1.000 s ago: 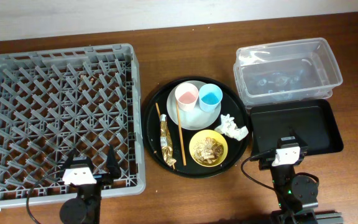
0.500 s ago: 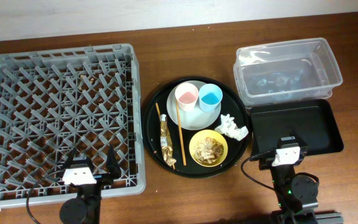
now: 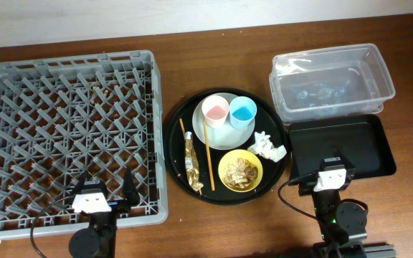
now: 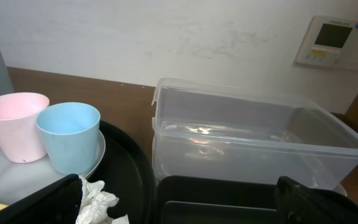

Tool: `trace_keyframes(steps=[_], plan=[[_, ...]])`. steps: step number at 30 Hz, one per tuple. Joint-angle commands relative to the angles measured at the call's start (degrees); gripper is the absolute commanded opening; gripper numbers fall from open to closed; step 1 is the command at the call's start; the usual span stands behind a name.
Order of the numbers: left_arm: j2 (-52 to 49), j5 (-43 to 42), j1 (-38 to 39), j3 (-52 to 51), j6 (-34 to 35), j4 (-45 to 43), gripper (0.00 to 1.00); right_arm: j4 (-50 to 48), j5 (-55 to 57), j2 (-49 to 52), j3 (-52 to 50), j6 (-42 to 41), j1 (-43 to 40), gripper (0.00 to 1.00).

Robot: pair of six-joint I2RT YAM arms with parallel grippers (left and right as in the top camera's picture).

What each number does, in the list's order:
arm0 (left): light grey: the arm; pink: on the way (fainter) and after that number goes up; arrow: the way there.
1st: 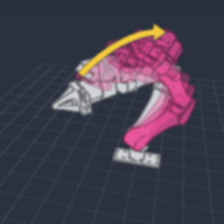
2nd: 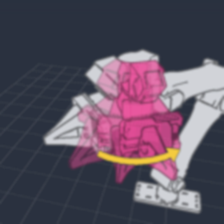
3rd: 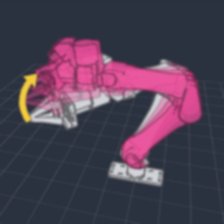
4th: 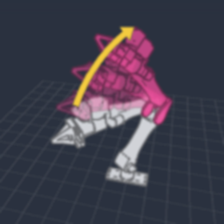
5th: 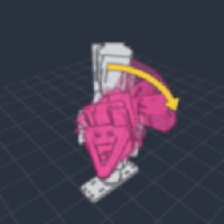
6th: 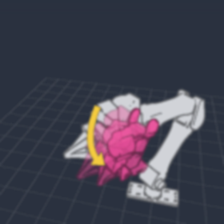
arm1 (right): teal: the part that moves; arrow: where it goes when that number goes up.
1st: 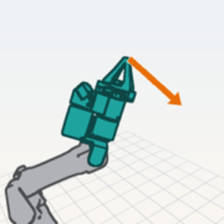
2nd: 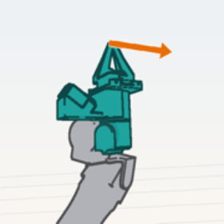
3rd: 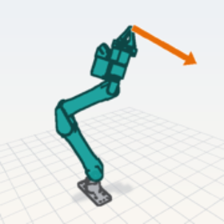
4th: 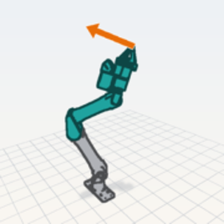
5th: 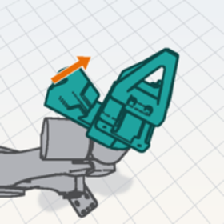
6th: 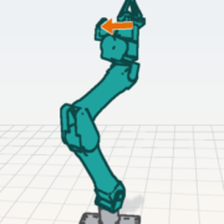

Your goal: Sort waste into correct bins and load items into the dishwasher rack

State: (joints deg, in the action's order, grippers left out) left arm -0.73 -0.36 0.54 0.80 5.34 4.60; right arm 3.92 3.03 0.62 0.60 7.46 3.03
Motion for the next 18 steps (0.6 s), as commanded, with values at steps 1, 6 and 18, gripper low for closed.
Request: trace_keyframes(steps=[1, 6, 18], plan=[[0.4, 0.6, 0.2, -0.3, -0.9, 0.2, 0.99, 0.4, 0.9, -0.3, -0.3, -0.7, -0.3, 0.99], [0.4, 0.6, 0.2, -0.3, -0.9, 0.1, 0.99, 0.4, 0.9, -0.3, -0.3, -0.7, -0.3, 0.99], [0.4, -9.7, 0.2, 0.7, -0.9, -2.2, 0.99, 0.4, 0.9, -0.3, -0.3, -0.7, -0.3, 0.99]])
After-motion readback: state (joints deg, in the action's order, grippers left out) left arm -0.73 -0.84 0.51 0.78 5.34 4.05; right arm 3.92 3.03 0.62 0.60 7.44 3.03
